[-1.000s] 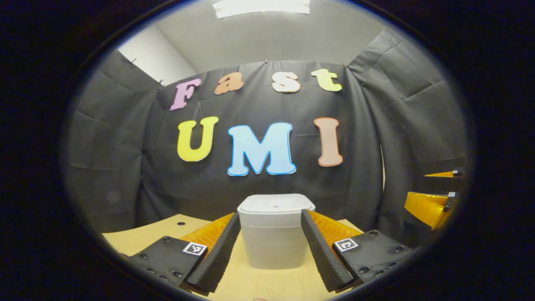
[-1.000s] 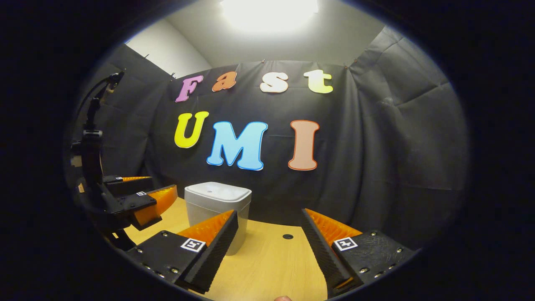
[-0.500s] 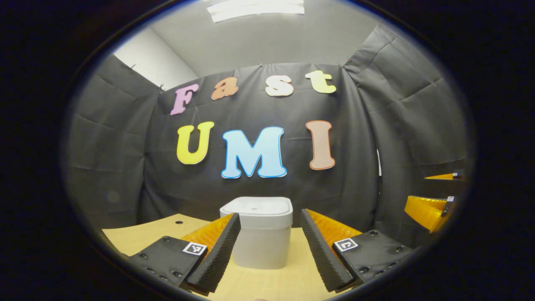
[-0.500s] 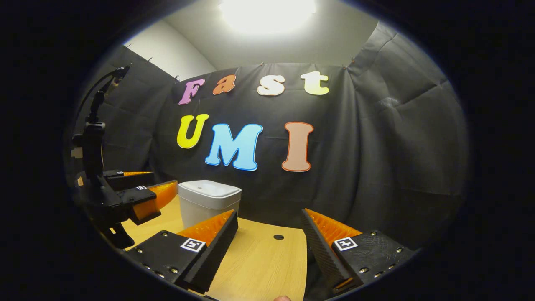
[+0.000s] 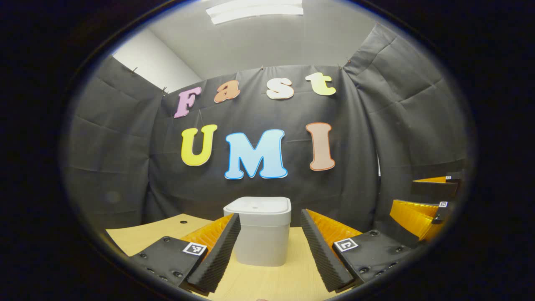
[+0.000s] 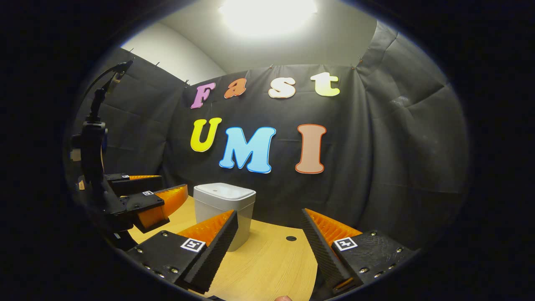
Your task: Press the lid of the desktop garbage bin to open it, pick up the crumpled paper on the desktop and throw it into the bin, then pick up the pop can on the desktop and drop it into the bin, and finally close the garbage bin lid.
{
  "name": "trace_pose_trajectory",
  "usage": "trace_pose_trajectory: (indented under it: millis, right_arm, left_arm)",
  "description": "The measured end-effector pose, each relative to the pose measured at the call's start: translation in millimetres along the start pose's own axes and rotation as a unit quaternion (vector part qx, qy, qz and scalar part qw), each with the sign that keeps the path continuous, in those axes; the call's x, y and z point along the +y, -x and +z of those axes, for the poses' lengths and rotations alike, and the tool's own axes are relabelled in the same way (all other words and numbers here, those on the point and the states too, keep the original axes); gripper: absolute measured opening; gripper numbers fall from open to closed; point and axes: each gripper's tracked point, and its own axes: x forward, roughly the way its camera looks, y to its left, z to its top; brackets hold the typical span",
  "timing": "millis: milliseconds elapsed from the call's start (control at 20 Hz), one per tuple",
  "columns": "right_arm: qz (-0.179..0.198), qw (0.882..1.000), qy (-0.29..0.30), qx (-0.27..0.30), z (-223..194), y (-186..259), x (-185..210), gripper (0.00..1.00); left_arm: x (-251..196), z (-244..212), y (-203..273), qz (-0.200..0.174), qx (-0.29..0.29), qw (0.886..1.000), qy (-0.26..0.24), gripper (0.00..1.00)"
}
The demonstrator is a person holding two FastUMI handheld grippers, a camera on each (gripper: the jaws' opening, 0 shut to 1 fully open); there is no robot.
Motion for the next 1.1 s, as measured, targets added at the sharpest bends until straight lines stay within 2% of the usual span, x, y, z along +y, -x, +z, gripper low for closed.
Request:
trace_pose_trajectory:
  millis: [550,600,650,1100]
  right_arm:
    - [0.015,1.0,-0.008,0.001,3.2,-4.0,12.6,0.94]
    - [0.017,1.0,-0.008,0.0,3.9,-4.2,13.8,0.94]
    - [0.02,1.0,-0.008,-0.001,4.3,-3.7,15.8,0.94]
    - [0.018,1.0,-0.01,0.003,0.8,-0.8,10.7,0.94]
  left_arm:
    - [48.8,21.2,19.6,0.042,-0.017,0.999,0.0,0.97]
    - [52.2,21.1,21.2,0.045,-0.017,0.999,-0.003,0.94]
    - [55.0,19.3,21.9,0.048,-0.017,0.999,-0.003,0.97]
    - [50.4,19.1,25.2,0.047,-0.019,0.999,-0.006,0.97]
